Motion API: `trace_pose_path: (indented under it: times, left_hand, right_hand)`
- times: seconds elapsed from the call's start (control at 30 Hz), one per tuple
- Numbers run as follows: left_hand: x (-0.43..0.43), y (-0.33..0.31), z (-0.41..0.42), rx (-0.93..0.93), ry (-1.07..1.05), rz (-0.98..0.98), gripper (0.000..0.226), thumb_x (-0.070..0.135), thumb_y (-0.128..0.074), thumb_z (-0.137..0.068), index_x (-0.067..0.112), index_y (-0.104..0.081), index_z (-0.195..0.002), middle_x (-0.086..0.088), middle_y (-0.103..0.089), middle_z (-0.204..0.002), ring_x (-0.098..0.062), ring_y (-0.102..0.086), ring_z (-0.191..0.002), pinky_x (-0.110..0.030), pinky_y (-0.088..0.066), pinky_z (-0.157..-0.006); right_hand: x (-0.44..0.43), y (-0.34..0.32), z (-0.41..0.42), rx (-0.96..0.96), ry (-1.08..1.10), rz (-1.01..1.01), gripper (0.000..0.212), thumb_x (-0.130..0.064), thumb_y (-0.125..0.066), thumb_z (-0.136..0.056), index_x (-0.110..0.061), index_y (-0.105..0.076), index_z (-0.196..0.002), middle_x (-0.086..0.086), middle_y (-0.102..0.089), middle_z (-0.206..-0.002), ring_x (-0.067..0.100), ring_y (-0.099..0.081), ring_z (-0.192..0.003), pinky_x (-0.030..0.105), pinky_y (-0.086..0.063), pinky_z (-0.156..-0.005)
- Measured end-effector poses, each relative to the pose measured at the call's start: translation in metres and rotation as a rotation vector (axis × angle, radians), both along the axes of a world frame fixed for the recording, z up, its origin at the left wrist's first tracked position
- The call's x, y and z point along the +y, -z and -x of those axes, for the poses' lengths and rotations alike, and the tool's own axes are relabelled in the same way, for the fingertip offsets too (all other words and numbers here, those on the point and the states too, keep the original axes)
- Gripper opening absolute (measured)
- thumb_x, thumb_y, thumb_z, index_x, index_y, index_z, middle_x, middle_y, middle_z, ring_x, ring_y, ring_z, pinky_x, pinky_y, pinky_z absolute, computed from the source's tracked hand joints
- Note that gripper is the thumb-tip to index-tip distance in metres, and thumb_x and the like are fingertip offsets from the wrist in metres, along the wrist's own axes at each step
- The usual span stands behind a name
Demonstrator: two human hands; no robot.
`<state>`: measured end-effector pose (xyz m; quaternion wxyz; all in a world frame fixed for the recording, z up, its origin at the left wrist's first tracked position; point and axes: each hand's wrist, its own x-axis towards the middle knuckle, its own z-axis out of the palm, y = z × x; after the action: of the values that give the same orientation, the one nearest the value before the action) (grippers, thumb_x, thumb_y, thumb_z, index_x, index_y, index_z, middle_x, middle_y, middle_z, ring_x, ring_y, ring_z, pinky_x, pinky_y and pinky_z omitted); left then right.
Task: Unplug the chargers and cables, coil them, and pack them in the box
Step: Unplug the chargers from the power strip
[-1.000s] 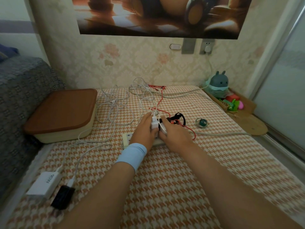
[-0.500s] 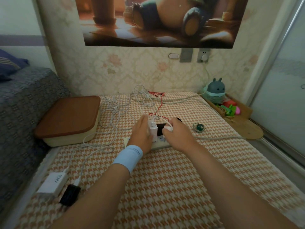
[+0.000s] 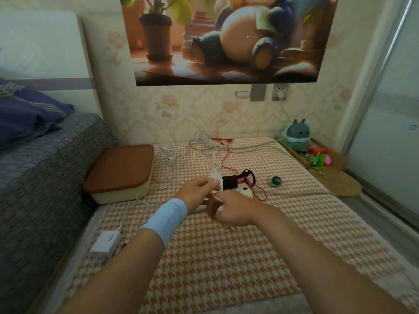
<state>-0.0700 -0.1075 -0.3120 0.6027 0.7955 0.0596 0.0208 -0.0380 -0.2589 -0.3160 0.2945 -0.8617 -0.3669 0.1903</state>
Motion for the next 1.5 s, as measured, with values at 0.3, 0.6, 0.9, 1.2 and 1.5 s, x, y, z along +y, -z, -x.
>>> trace_pose_path:
  times: [0.3, 0.6, 0.9, 1.2, 1.5]
  left_hand:
    - [0.037, -0.006, 0.032, 0.271, 0.038, -0.286, 0.05, -0.012, -0.05, -0.089, 0.019, -0.041, -0.127, -0.017, -0.066, -0.095, -0.031, -0.067, -0.064, -0.034, -0.055, -0.048]
    - [0.084, -0.009, 0.071, 0.604, 0.167, -0.521, 0.04, 0.003, -0.069, -0.087, 0.009, -0.061, -0.125, -0.014, -0.069, -0.101, -0.03, -0.073, -0.08, -0.042, -0.061, -0.076]
    - [0.135, 0.005, 0.102, 0.552, 0.206, -1.093, 0.029, 0.03, -0.07, -0.087, 0.035, -0.064, -0.115, -0.003, -0.045, -0.136, -0.026, -0.052, -0.115, -0.036, -0.05, -0.096]
    - [0.157, 0.02, 0.101, 0.583, 0.169, -1.24, 0.058, 0.022, -0.067, -0.089, 0.033, -0.046, -0.142, -0.009, -0.04, -0.145, -0.033, -0.049, -0.124, -0.038, -0.048, -0.101]
    - [0.132, -0.008, 0.069, 0.039, -0.188, -0.903, 0.032, 0.01, -0.053, -0.092, 0.037, -0.059, -0.077, -0.003, -0.051, -0.123, -0.026, -0.057, -0.103, -0.038, -0.054, -0.083]
  right_hand:
    - [0.011, 0.005, 0.009, 0.108, 0.102, 0.186, 0.058, -0.046, -0.07, -0.09, -0.023, -0.05, -0.139, -0.002, -0.06, -0.122, 0.017, -0.065, -0.1, 0.037, -0.055, -0.089]
    - [0.071, 0.004, 0.035, 0.083, 0.051, 0.088, 0.067, -0.019, -0.055, -0.098, -0.039, -0.027, -0.156, 0.007, -0.048, -0.148, 0.021, -0.063, -0.104, 0.034, -0.051, -0.083]
    - [0.13, 0.002, 0.067, 0.135, -0.126, 0.717, 0.076, -0.045, -0.079, -0.083, -0.021, -0.047, -0.147, 0.003, -0.046, -0.146, 0.03, -0.052, -0.126, 0.043, -0.055, -0.096]
    - [0.162, 0.039, 0.079, 0.001, 0.074, 0.29, 0.048, -0.045, -0.067, -0.094, 0.001, -0.075, -0.105, 0.021, -0.073, -0.106, 0.03, -0.07, -0.092, 0.042, -0.059, -0.082]
    - [0.115, 0.007, 0.036, -0.174, 0.341, -0.089, 0.026, -0.016, -0.051, -0.097, -0.023, -0.073, -0.085, -0.001, -0.071, -0.079, 0.021, -0.062, -0.062, 0.034, -0.05, -0.055]
